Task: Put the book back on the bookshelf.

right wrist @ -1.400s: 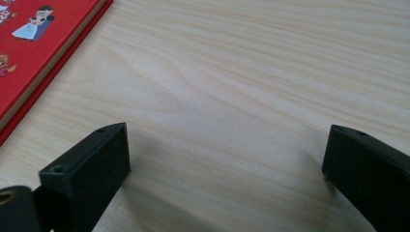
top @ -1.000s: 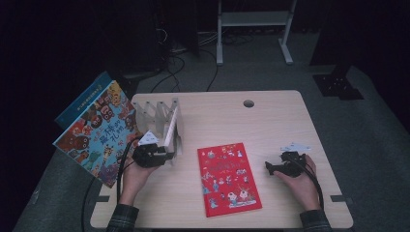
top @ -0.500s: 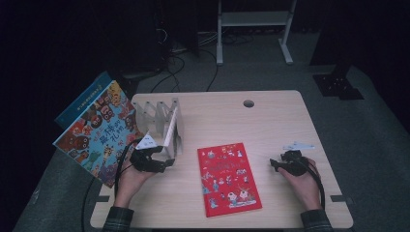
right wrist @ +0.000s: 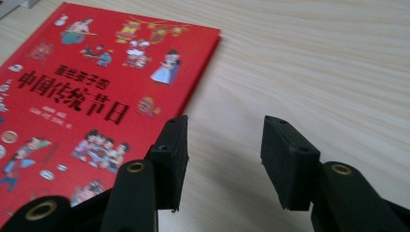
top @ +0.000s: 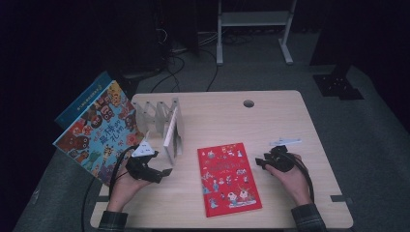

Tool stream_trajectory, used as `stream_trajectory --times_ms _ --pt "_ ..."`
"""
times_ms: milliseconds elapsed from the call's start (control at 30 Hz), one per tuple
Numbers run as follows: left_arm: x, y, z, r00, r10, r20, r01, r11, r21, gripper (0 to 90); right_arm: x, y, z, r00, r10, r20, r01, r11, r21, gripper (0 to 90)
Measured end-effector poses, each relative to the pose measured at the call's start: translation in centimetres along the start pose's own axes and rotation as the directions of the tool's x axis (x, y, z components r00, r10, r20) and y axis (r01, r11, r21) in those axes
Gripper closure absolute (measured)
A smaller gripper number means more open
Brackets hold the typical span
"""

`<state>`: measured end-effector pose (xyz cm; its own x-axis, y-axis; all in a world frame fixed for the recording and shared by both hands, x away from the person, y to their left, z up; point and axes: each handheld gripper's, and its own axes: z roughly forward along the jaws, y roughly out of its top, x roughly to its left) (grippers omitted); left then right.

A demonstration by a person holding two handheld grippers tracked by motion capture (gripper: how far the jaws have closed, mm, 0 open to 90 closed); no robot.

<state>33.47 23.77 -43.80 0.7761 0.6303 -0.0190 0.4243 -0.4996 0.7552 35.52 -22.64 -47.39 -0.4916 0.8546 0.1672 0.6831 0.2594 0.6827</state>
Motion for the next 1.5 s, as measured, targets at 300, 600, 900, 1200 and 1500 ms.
stream_trajectory --times_ms 300,600,900,1200,1500 --pt "-0.7 -0.8 -0.2 0.9999 0.006 0.014 -0.006 0.9999 0.012 7.5 1.6 1.2 2.6 0.9977 -0.001 -0.067 0.005 0.998 0.064 53.4" --pt "-1.2 -1.0 -0.2 0.9997 0.008 0.024 -0.008 0.9999 0.013 7.5 2.6 2.1 4.0 0.9920 0.014 -0.126 -0.004 0.997 0.076 54.3" --pt "-1.4 -0.9 -0.4 0.9995 0.012 0.030 -0.013 0.9999 0.010 7.5 4.2 3.5 5.5 0.9881 -0.020 -0.153 0.034 0.995 0.089 53.7" --pt "-2.0 -0.9 -0.7 0.9990 0.025 0.037 -0.025 0.9997 0.002 7.5 4.3 4.3 4.2 0.9850 -0.028 -0.170 0.054 0.987 0.150 58.6" --pt "-3.4 -0.7 -0.2 0.9971 0.045 0.061 -0.046 0.9989 0.007 7.4 2.9 4.1 2.9 0.9782 0.047 -0.202 0.007 0.966 0.258 66.0"
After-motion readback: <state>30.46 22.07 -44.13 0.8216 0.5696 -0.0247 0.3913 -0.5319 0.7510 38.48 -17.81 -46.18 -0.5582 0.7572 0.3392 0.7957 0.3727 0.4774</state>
